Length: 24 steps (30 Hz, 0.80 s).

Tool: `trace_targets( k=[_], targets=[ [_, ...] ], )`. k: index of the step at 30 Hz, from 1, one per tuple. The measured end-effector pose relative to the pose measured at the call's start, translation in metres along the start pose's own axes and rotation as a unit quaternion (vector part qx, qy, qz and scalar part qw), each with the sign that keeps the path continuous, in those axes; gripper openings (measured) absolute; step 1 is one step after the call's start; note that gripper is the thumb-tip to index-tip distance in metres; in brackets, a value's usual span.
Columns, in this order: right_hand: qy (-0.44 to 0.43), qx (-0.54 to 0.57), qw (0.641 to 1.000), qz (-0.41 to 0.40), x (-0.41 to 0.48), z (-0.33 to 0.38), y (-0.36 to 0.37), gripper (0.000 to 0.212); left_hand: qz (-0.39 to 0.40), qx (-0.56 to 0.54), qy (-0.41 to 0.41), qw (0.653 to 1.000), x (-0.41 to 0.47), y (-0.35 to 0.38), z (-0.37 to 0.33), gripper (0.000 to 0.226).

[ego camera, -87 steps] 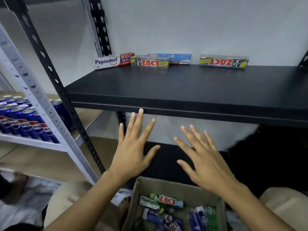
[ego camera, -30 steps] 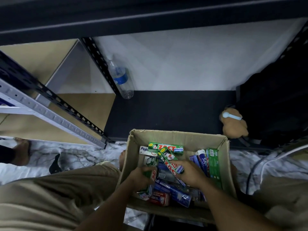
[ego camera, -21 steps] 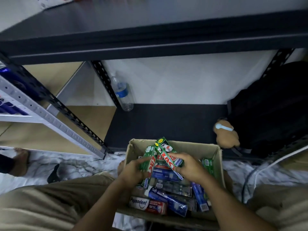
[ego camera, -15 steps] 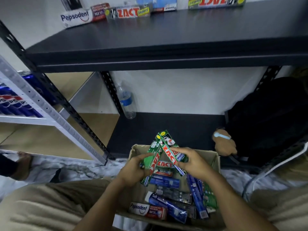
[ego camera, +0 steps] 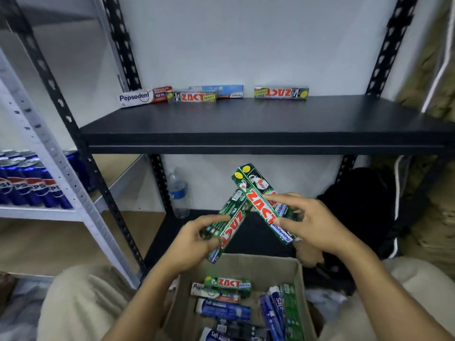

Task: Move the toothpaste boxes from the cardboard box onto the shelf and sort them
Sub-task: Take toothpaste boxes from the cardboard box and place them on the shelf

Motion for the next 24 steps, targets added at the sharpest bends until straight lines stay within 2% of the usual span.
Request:
trace_targets(
  k=[6, 9, 12, 17, 21, 24],
  targets=[
    [-0.044, -0.083, 0.995, -0.017, 0.012, 0.057, -0.055, 0.054, -0.002, 0.044, 0.061, 0.997, 0.006, -0.023, -0.058, 0.053],
    [-0.056, -0.084, 0.995, -0.02, 0.022, 0.075, -0.076, 0.054, -0.003, 0.066, 0.08, 0.995, 0.01, -0.037, -0.082, 0.055],
    [-0.06, -0.078, 0.995, -0.027, 0.035, 0.087, -0.096, 0.054, -0.02, 0.1, 0.105, 0.989, 0.019, -0.051, -0.104, 0.057],
    [-0.046, -0.135, 0.987, -0.072, 0.072, 0.085, -0.134, 0.054, -0.042, 0.159, 0.155, 0.974, 0.042, -0.073, -0.15, 0.051],
    [-0.021, -0.192, 0.975, -0.11, 0.099, 0.082, -0.164, 0.047, 0.006, 0.234, 0.173, 0.957, 0.068, -0.086, -0.181, 0.043],
    [0.003, -0.244, 0.962, -0.123, 0.115, 0.075, -0.187, 0.045, 0.028, 0.239, 0.189, 0.952, 0.09, -0.093, -0.199, 0.043]
  ],
)
Point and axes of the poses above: each hand's wrist, its own x-axis towards the middle knuckle, its own y-axis out of the palm, z = x × y, the point moved 2 cm from there along x, towards the middle knuckle, and after that the axes turned 3 degrees about z, right-handed, at the moved point
